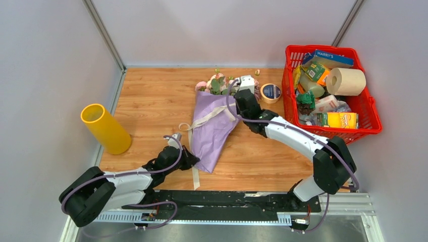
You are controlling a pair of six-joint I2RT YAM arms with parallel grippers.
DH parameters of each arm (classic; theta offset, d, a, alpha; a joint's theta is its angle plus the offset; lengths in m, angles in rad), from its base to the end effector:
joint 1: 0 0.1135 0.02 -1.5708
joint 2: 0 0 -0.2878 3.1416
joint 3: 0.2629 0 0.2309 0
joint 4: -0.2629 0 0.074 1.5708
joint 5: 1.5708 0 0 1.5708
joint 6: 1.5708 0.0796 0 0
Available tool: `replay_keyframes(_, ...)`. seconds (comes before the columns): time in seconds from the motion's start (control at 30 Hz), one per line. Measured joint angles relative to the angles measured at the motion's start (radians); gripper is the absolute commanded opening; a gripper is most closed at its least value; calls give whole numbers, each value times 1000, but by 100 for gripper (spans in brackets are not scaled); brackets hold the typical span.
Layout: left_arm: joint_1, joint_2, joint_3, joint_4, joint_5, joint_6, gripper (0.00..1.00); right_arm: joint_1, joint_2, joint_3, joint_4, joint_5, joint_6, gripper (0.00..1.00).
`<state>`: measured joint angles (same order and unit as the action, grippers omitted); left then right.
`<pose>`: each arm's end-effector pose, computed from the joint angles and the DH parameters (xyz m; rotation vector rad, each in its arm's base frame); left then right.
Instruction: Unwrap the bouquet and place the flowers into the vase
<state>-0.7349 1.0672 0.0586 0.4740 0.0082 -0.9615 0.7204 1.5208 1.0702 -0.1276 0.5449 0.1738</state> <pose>0.1353 -0.1231 0.1307 -0.2522 2.2640 -0.9802 0.2913 0.2008 0.2802 -0.2527 2.0417 -0.0362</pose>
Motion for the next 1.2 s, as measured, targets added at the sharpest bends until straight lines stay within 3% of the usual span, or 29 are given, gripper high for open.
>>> replay_keyframes(0.4, -16, 49, 0, 50, -4, -2, 0, -123, -51, 236, -5, 174, -52, 0)
replay_keyframes(0.7, -28, 69, 0, 74, -14, -2, 0, -201, -58, 592, 47, 235, -223, 0)
replay_keyframes(0.97, -34, 98, 1, 106, -18, -2, 0, -223, -119, 731, 190, 242, -403, 0)
replay_keyframes(1.2, -44, 144, 19, 133, -17, -2, 0, -222, -169, 755, 208, 196, -435, 0)
